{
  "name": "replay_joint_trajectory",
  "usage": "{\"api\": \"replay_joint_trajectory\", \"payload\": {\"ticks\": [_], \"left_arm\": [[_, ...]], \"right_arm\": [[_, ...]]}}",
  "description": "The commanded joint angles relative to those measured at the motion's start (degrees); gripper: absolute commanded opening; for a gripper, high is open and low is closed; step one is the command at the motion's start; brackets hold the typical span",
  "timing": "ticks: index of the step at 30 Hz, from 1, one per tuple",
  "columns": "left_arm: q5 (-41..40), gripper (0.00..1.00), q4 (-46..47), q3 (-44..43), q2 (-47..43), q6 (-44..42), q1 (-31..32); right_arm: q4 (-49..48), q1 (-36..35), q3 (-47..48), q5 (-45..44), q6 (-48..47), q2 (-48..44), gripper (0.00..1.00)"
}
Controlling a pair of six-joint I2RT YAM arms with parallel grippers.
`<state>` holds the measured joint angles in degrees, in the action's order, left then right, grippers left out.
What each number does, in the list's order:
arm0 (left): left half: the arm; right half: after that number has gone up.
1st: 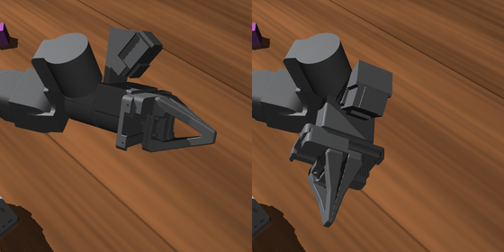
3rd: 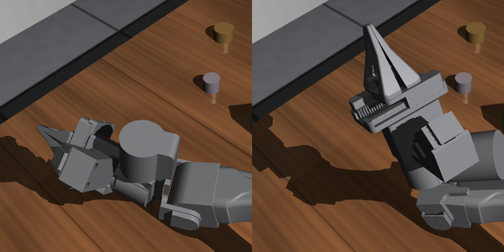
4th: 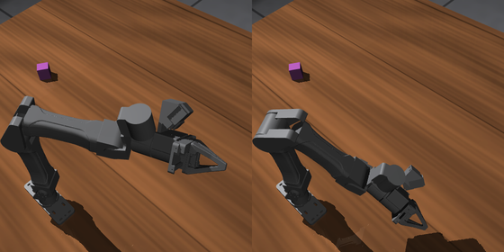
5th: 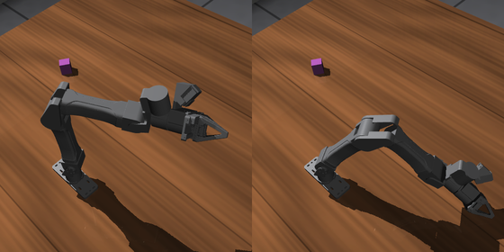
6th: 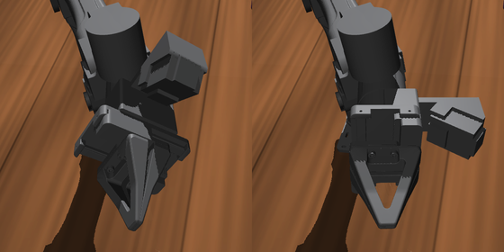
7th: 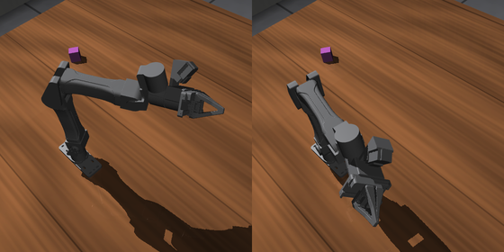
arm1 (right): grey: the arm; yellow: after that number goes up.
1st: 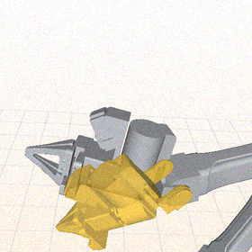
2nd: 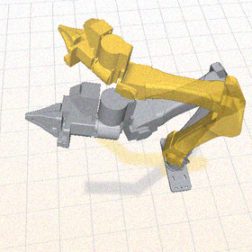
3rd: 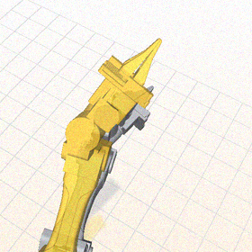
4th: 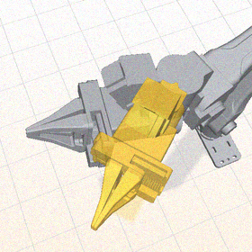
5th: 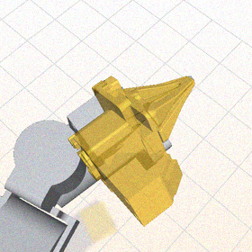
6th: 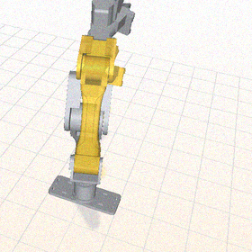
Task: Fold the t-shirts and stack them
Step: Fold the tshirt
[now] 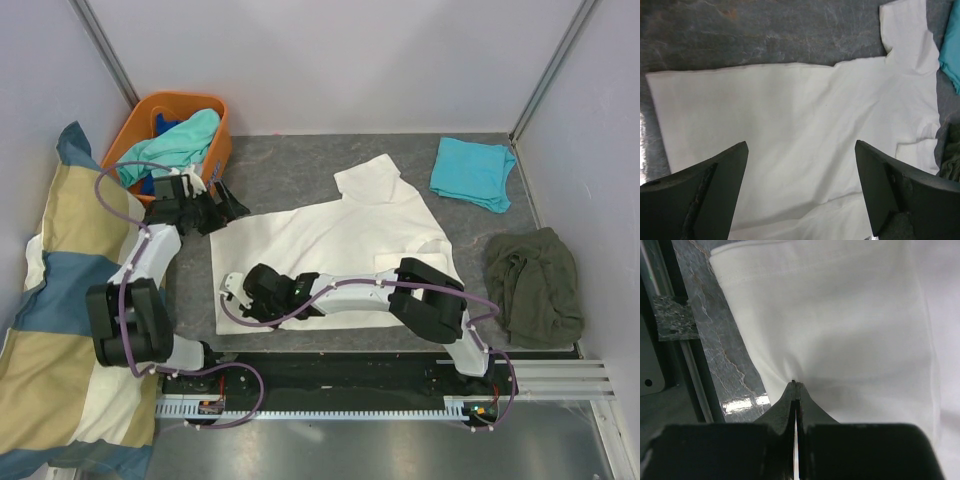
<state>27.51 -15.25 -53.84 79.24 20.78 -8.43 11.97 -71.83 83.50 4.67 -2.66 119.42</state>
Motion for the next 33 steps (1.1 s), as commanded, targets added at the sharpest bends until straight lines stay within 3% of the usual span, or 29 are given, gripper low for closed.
{"api": "replay_joint_trajectory", "payload": {"ticks": [1,4,11,33], "left_arm": [[5.45,0.95,1.97,-3.35,7.57,0.06,4.64],[6.16,0.95,0.13,-8.27,13.8,-1.17,7.72],[-0.87,0.95,-5.49,-17.78,24.09,-5.39,15.8],[-4.83,0.95,-15.34,-31.75,42.13,-10.49,19.76]], "right_arm": [[-2.04,-0.15,-1.5,-1.15,0.72,-3.66,0.0],[-2.39,-0.15,-2.03,-1.41,0.64,-4.19,0.0],[-3.18,-0.15,-2.38,-1.5,0.63,-4.45,0.0],[-4.41,-0.24,-2.73,-0.19,1.69,-5.86,0.0]]}}
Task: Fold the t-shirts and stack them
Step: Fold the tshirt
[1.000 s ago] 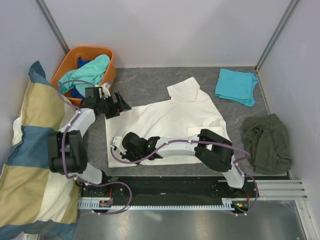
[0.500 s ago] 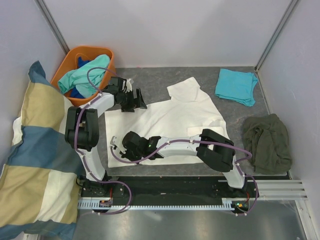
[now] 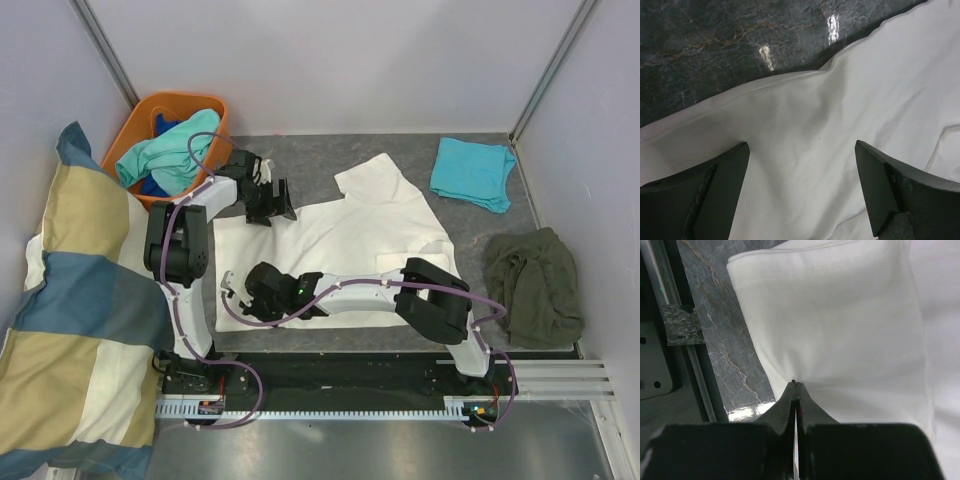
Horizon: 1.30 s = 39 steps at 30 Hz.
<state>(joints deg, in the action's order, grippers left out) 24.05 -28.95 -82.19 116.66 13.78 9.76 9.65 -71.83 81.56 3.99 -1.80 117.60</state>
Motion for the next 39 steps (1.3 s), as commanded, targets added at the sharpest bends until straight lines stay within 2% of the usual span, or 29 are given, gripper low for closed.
{"api": "replay_joint_trajectory", "payload": {"ticks": [1,12,26,29,30,33,35,39], "left_arm": [[-1.46,0.95,-1.64,-4.02,5.06,-3.67,2.1],[-0.85,0.95,-3.57,-11.05,9.55,-3.76,3.78],[-0.67,0.95,-4.1,-11.94,10.43,-4.29,3.69],[-0.94,0.95,-4.27,-11.76,10.25,-4.64,3.69],[-1.2,0.95,-4.36,-11.76,10.17,-4.73,3.78],[-1.64,0.95,-4.36,-11.67,10.16,-4.99,3.69],[-1.82,0.96,-4.36,-11.67,10.16,-4.99,3.69],[-2.43,0.95,-4.54,-12.2,10.43,-5.43,3.69]], "right_arm": [[-2.09,-0.24,-0.87,0.75,0.84,-4.22,0.0],[-1.13,-0.76,-1.23,3.83,0.57,-5.89,0.0],[2.91,-4.1,1.49,6.64,-0.04,-2.29,0.0],[3.97,-4.28,1.76,6.38,0.04,-1.85,0.14],[3.97,-4.28,1.59,6.3,0.05,-2.02,0.29],[3.71,-4.28,0.71,4.54,0.4,-4.3,0.48],[2.83,-4.37,-0.6,2.27,0.66,-5.88,0.54],[-1.02,-4.02,-5.08,-3.63,1.8,-13.42,0.57]]}}
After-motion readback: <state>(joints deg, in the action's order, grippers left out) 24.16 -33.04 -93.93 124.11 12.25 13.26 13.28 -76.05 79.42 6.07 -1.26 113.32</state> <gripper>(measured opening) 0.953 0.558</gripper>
